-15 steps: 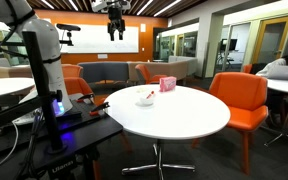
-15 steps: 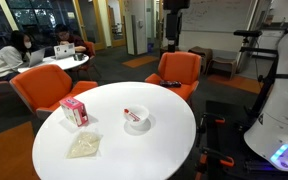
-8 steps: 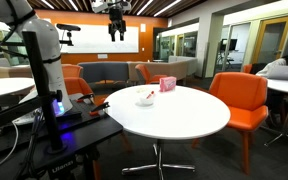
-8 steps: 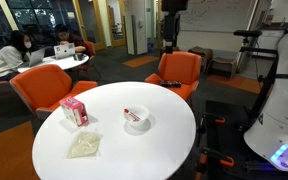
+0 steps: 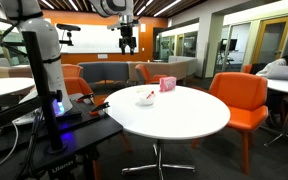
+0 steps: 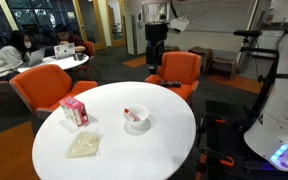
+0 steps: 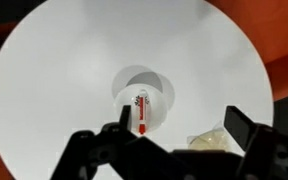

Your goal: Take the marker out of the bowl and put it on the table

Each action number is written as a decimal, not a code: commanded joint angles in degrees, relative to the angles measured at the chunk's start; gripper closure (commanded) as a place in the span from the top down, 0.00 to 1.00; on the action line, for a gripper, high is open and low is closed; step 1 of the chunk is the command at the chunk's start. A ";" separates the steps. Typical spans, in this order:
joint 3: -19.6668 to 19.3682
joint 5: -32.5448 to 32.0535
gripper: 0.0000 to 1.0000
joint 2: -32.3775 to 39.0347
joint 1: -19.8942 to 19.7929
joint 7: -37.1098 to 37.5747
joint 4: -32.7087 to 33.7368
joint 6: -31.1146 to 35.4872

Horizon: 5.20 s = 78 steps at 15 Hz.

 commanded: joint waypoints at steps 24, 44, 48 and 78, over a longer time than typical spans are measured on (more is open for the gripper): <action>-0.48 -2.04 1.00 47.22 -5.85 -13.63 22.86 20.16; 3.53 0.43 0.05 58.16 -8.05 -12.35 31.32 23.12; 4.66 3.99 0.05 51.98 -10.58 -13.34 28.69 15.63; -4.24 5.20 0.90 53.69 -16.13 -11.44 29.44 16.39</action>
